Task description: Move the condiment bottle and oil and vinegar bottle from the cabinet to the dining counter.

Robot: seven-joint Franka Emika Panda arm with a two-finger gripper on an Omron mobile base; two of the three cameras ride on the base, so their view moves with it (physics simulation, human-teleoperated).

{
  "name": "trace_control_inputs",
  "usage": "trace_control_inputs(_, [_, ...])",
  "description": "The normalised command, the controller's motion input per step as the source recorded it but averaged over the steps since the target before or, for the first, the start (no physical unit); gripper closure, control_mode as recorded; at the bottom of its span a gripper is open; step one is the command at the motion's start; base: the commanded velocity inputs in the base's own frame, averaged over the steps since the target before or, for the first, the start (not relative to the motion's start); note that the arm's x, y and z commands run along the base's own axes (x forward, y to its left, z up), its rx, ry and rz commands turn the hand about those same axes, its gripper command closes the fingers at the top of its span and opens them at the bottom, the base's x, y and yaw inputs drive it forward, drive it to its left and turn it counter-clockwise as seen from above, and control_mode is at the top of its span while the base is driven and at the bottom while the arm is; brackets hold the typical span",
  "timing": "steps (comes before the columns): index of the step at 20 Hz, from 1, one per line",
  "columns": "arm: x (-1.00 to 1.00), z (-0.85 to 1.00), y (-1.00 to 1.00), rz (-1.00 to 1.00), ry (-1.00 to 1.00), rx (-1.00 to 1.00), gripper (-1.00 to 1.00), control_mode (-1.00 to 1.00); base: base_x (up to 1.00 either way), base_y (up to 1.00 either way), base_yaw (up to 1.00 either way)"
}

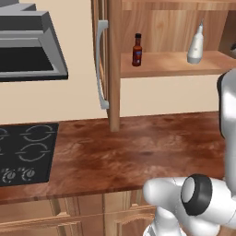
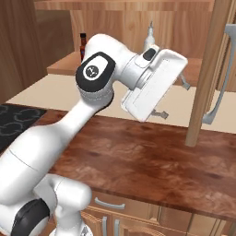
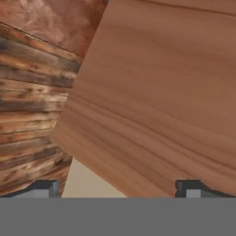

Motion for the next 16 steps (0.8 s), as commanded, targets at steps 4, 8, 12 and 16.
trace_control_inputs(4, [-0.68,-0.30,0.95,0.00,-0.07,-0.03,-1.00,-1.00,0.00,0.00,0.00])
trace_control_inputs(8, [-0.55,-0.51,1.00,-0.01,-0.26,0.02,-1.00,-1.00,0.00,0.00,0.00])
trace_control_inputs(12, [-0.29,-0.37,1.00,-0.01,-0.34,0.10,-1.00,-1.00,0.00,0.00,0.00])
trace_control_inputs(16, [0.03,-0.05,0.77,0.03,-0.24,0.15,-1.00,-1.00,0.00,0.00,0.00])
